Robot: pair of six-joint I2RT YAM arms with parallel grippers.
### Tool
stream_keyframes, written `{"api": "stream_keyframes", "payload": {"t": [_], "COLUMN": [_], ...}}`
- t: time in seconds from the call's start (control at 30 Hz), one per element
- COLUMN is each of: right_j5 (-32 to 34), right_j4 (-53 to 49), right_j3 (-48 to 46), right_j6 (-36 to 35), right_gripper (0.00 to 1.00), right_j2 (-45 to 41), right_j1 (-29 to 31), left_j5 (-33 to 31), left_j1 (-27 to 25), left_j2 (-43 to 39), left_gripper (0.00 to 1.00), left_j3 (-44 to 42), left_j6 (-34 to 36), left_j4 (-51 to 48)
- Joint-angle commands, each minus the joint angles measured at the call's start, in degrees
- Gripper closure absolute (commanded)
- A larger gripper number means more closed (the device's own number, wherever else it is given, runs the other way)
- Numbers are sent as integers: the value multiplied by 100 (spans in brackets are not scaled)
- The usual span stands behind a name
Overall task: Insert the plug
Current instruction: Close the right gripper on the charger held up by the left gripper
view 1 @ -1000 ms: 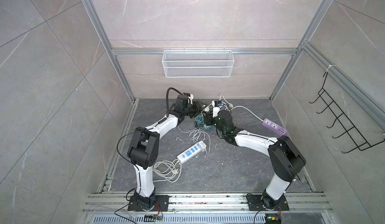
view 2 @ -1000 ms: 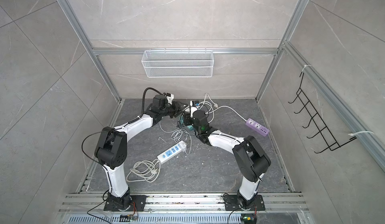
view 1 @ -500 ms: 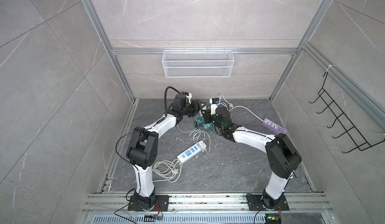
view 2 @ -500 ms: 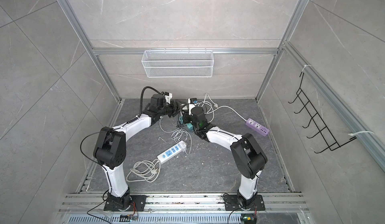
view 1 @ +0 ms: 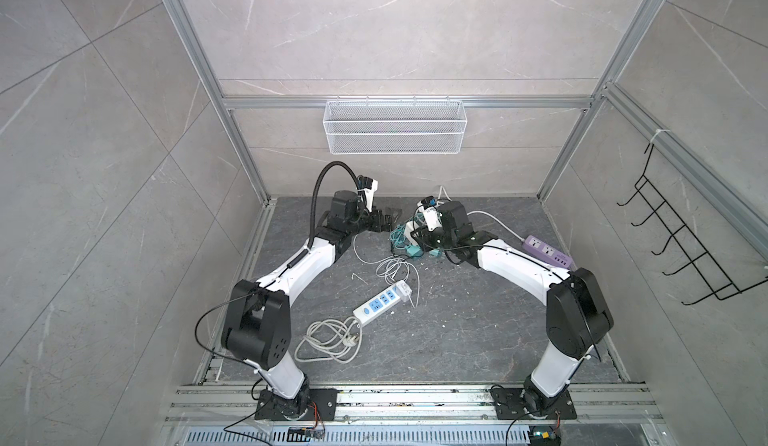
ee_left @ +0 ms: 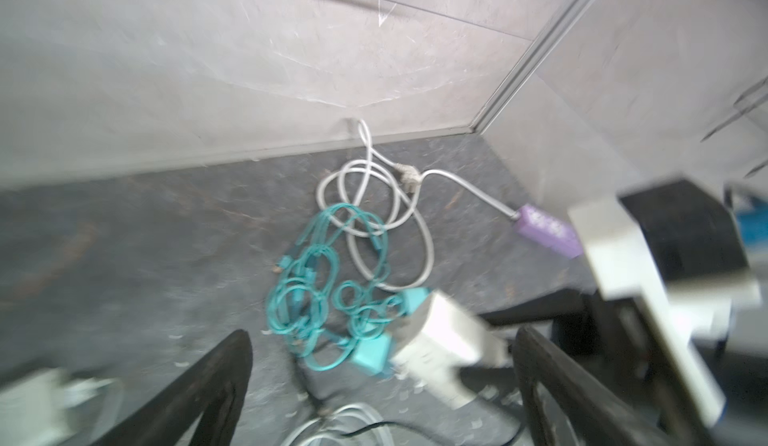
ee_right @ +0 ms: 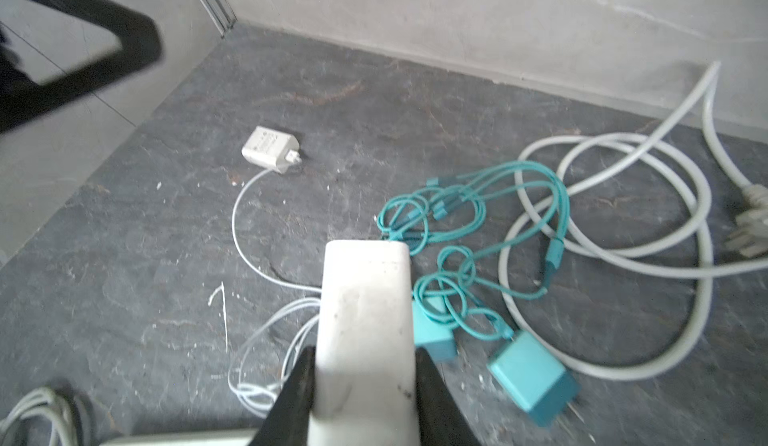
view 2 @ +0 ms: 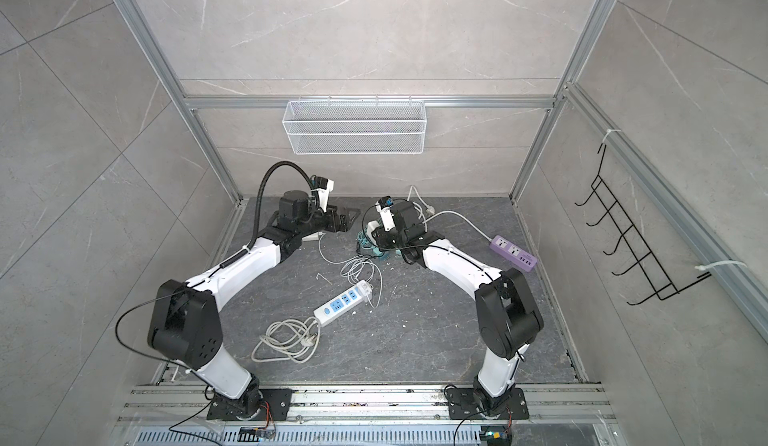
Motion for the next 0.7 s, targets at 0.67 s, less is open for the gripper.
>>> {"api": "stream_keyframes", "payload": {"t": [0.67], "right_j5": [-1795], "right_j4": [-3025], "right_j3": [1441], "right_j6": [238], "right_gripper": [89], "right_j2": [74], "right_j1": [-593], "left_j5": [366], "left_j1": [-1102], "left_j2": [958], "left_gripper": [0], "left_j3": [-1153], "left_j6": [6195], "left_j4": [2817]}}
